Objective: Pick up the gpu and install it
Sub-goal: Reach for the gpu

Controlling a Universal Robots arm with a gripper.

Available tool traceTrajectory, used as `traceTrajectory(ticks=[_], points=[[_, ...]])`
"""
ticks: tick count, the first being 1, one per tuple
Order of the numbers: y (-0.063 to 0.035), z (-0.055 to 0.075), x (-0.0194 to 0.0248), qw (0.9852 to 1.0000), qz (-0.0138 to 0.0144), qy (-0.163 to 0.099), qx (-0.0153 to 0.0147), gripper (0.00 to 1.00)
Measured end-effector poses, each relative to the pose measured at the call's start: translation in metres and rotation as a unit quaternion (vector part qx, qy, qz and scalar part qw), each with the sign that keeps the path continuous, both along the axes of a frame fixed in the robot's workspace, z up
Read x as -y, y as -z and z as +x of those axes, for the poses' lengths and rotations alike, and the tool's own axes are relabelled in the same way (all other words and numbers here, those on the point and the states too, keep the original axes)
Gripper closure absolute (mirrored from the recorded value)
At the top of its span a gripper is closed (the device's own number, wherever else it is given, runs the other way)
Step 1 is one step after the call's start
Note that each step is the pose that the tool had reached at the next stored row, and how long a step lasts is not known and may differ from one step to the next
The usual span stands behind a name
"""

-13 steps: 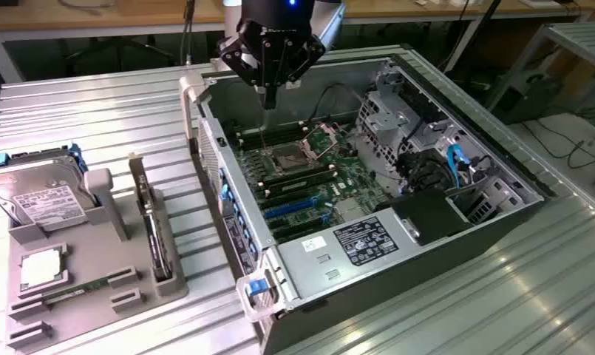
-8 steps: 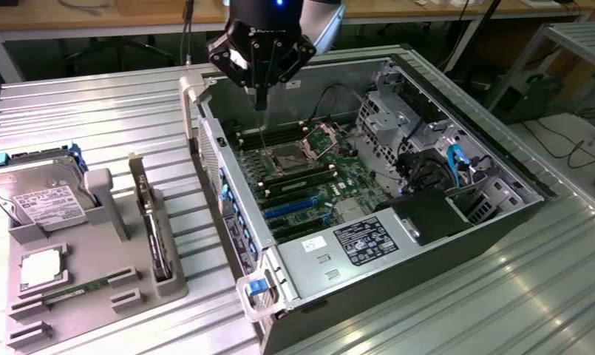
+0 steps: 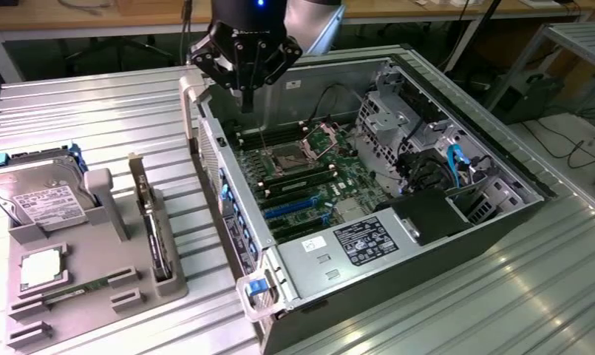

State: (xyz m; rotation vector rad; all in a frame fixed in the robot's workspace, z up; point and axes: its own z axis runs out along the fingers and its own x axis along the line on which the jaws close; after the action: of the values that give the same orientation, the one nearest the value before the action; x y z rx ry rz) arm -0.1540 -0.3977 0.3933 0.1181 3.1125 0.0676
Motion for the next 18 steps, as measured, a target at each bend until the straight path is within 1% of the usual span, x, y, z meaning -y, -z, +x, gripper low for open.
traceTrajectory(ticks=[7, 11, 18], points=[[0.0000, -0.015, 0.0000, 1.0000, 0.0000, 0.000, 0.0000, 0.89], [0.0000, -0.026, 0.0000, 1.0000, 0.0000, 0.000, 0.0000, 0.89], [0.0000, -0.042, 0.0000, 1.0000, 0.0000, 0.000, 0.0000, 0.89]])
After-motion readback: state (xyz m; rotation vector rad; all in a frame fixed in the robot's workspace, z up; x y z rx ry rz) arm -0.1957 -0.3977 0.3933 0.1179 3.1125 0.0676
